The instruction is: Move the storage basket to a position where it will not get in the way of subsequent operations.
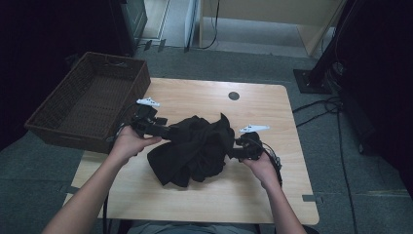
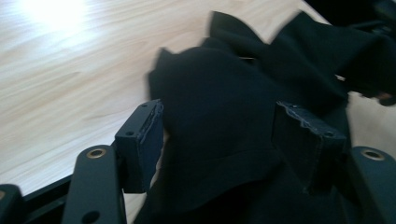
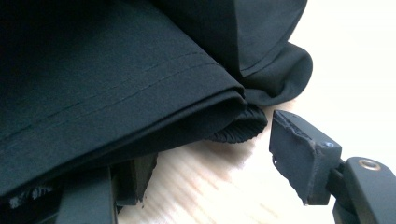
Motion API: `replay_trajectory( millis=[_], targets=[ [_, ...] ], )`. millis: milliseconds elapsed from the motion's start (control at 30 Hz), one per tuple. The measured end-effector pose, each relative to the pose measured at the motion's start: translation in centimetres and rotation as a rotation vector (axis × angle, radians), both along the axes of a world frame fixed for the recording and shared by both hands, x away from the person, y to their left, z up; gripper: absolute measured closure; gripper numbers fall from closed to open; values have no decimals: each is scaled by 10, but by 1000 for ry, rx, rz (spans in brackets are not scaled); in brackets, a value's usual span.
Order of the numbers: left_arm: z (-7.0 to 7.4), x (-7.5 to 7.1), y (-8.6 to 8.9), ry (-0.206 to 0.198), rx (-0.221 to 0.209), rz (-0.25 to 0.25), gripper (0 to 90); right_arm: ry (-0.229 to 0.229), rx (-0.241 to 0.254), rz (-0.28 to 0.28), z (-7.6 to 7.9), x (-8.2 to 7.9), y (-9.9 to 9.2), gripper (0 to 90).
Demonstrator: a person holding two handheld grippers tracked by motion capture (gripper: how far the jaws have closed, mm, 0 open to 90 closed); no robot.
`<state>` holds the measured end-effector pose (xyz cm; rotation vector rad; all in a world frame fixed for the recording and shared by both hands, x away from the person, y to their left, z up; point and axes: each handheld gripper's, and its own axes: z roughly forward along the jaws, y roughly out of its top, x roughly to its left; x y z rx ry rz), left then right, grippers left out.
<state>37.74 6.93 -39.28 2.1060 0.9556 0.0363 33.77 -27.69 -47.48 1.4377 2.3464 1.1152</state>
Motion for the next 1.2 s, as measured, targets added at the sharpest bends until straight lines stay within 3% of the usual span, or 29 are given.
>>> replay_trajectory(
  millis=[33, 167, 200, 400, 500, 600, 633, 767, 833, 1033, 1067, 1200],
  targets=[
    [-6, -2, -6, -6, 19, -24, 315, 0, -10, 6, 0, 6, 2, 329],
    [-20, -2, -13, 5, 22, -42, 300, 12, 0, -3, -3, 15, 6, 329],
    [-30, -2, -16, 14, 28, -48, 299, 23, 5, -7, -5, 20, 9, 329],
    [-51, -1, -16, 20, 26, -33, 313, 27, -7, 3, -5, 27, 18, 331],
    [-68, -2, -13, 26, 6, -15, 420, 30, 13, -7, -5, 30, 21, 328],
    [-80, -4, -16, 0, 77, -25, 566, 46, 18, -12, -8, 29, 23, 322],
    [-83, -5, -16, -8, 81, -24, 611, 49, 22, -12, -9, 27, 22, 322],
    [-88, -6, -13, -4, 68, -15, 703, 51, 16, -20, -12, 23, 18, 326],
    [-91, -7, -13, -8, 96, -12, 780, 59, 13, -23, -11, 18, 10, 324],
    [-92, -8, -12, -12, 97, -4, 795, 51, 33, -47, -1, 7, -3, 340],
    [-91, -8, -12, -12, 97, 0, 810, 30, 44, -41, 4, 2, -6, 369],
    [-89, -9, -11, -8, 100, -1, 824, 35, 63, -30, 10, -7, -6, 406]
  ],
)
